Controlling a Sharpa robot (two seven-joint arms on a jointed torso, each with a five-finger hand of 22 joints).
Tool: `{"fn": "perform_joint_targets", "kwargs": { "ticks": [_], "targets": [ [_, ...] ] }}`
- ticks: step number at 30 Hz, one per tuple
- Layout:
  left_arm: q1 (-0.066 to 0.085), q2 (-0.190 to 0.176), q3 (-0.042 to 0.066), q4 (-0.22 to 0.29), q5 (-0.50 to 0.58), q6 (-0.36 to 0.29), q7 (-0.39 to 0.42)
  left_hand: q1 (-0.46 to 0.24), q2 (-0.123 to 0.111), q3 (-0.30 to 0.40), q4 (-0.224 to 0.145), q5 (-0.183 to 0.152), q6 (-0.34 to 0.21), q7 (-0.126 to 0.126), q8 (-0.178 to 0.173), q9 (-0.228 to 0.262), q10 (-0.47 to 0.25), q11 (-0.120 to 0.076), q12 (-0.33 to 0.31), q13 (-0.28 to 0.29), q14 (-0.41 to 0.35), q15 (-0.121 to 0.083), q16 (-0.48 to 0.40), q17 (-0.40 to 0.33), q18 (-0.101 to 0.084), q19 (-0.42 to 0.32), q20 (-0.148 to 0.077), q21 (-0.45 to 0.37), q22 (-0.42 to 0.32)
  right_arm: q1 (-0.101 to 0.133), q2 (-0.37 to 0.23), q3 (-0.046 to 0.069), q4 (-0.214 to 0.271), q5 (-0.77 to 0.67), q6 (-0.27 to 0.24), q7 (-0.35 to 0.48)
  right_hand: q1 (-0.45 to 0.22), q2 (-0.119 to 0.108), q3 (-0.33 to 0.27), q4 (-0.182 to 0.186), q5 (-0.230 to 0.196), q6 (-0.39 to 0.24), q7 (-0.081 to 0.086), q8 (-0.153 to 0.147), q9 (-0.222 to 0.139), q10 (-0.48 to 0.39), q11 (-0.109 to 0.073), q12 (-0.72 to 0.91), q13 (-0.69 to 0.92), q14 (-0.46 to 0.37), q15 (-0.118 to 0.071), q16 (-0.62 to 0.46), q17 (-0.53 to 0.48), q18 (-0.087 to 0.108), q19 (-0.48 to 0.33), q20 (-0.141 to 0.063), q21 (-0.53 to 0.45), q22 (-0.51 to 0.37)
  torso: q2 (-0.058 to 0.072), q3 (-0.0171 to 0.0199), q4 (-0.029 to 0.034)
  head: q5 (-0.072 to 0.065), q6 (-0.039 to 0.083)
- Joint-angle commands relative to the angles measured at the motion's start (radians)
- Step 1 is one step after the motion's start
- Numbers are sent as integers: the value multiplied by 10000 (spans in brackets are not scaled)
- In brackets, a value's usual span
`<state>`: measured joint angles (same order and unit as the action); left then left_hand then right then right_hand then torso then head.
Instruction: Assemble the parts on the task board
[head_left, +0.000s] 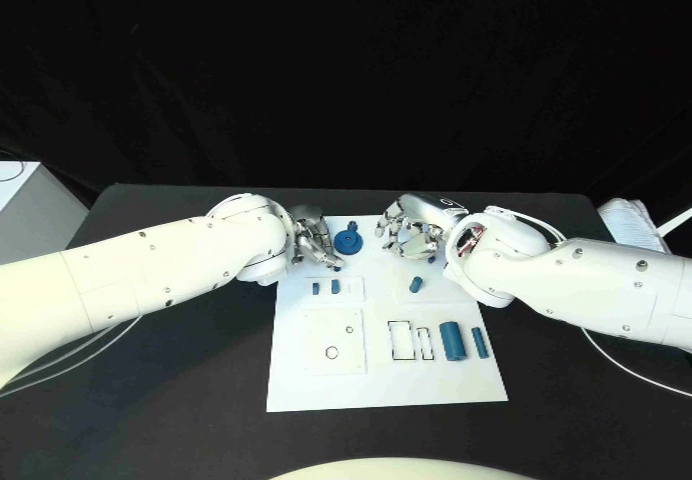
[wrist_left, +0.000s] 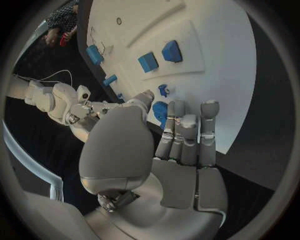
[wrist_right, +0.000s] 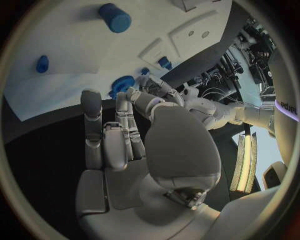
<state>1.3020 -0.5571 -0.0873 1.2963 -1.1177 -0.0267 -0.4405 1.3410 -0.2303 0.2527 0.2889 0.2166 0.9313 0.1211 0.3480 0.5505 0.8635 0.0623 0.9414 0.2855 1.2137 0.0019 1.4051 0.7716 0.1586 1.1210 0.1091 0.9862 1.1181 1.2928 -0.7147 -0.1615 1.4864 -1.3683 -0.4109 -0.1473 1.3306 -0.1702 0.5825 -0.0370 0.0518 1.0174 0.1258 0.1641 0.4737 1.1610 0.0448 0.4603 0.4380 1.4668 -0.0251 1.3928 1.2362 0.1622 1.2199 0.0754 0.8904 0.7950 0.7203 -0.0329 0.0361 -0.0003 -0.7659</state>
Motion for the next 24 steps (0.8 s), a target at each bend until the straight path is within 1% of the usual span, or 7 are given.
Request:
{"fn": "perform_joint_targets", "kwargs": {
  "ticks": [1, 3, 5, 10, 18, 22, 24],
  "targets": [
    [43, 110, 4, -93, -196, 543, -340, 98, 108, -154, 6, -55, -16, -61, 76, 37, 18, -86, 355, 225, 178, -38, 117, 390, -132, 115, -20, 128, 99, 8, -16, 6, 31, 0, -64, -17, -19, -101, 57, 29, 22, 36, 0, -47, -13, -67, -26, 44, 7, 361, -61, 2, -11, -78, -11, -18, -58, -12, 9, -11, -8, 4, -3],
    [60, 166, 3, -150, -198, 570, -356, 123, 187, -291, 10, -52, -20, -83, 126, 60, -16, -125, 735, 473, 349, -71, 227, 786, -155, 204, -55, 245, 195, 10, -23, 7, 35, 6, -61, -21, -19, -101, 57, 29, 22, 36, 0, -47, -13, -67, -26, 44, 7, 361, -61, 2, -11, -78, -11, -18, -58, -12, 12, -16, -1, -4, -16],
    [77, 226, 2, -210, -195, 588, -370, 148, 239, -362, 6, -50, 18, -104, 178, 80, -46, -149, 945, 614, 478, -91, 308, 1080, -167, 248, -73, 302, 243, 13, -30, 7, 37, 11, -58, -25, -19, -101, 57, 29, 22, 36, 0, -47, -13, -67, -26, 44, 7, 361, -61, 2, -11, -78, -11, -18, -58, -12, 13, -17, 5, -10, -20],
    [119, 360, -8, -351, -149, 649, -382, 263, 388, -459, 2, -36, 133, -190, 331, 132, -79, -224, 1432, 935, 602, -151, 393, 1403, -182, 309, -116, 384, 319, 20, -37, 7, 39, 18, -48, -30, -26, -98, 61, 35, 21, 35, 1, -54, -16, -82, -23, 47, 15, 359, -59, -1, -17, -78, -15, -17, -63, -14, 5, -22, 13, -24, -34],
    [188, 587, -66, -538, -38, 852, -347, 342, 453, -558, 4, -40, 320, -300, 533, 197, -72, -319, 1851, 1219, 782, -230, 493, 1828, -207, 399, -167, 505, 423, 25, -34, 7, 38, 21, -50, -28, -37, -97, 63, 44, 19, 34, 3, -61, -19, -93, -20, 55, 26, 358, -56, -2, -19, -80, -15, -15, -62, -7, 2, -17, 21, -14, -53],
    [198, 701, -88, -635, -13, 961, -334, 410, 484, -609, 0, -37, 423, -372, 654, 231, -58, -384, 2103, 1391, 998, -284, 616, 2289, -237, 507, -207, 647, 540, 26, -29, 7, 38, 31, -45, -27, -37, -97, 63, 44, 19, 34, 3, -61, -19, -93, -20, 55, 26, 358, -56, -2, -19, -80, -15, -15, -62, -7, 5, -19, 4, -16, -60],
    [200, 722, -96, -651, -9, 999, -336, 418, 490, -619, 2, -38, 438, -381, 673, 235, -49, -395, 2152, 1423, 1029, -294, 636, 2354, -241, 522, -214, 668, 556, 26, -30, 7, 38, 34, -43, -27, -37, -97, 63, 44, 19, 34, 3, -61, -19, -93, -20, 55, 26, 358, -56, -2, -19, -80, -15, -15, -62, -7, 6, -18, -4, -14, -63]
  ]
}}
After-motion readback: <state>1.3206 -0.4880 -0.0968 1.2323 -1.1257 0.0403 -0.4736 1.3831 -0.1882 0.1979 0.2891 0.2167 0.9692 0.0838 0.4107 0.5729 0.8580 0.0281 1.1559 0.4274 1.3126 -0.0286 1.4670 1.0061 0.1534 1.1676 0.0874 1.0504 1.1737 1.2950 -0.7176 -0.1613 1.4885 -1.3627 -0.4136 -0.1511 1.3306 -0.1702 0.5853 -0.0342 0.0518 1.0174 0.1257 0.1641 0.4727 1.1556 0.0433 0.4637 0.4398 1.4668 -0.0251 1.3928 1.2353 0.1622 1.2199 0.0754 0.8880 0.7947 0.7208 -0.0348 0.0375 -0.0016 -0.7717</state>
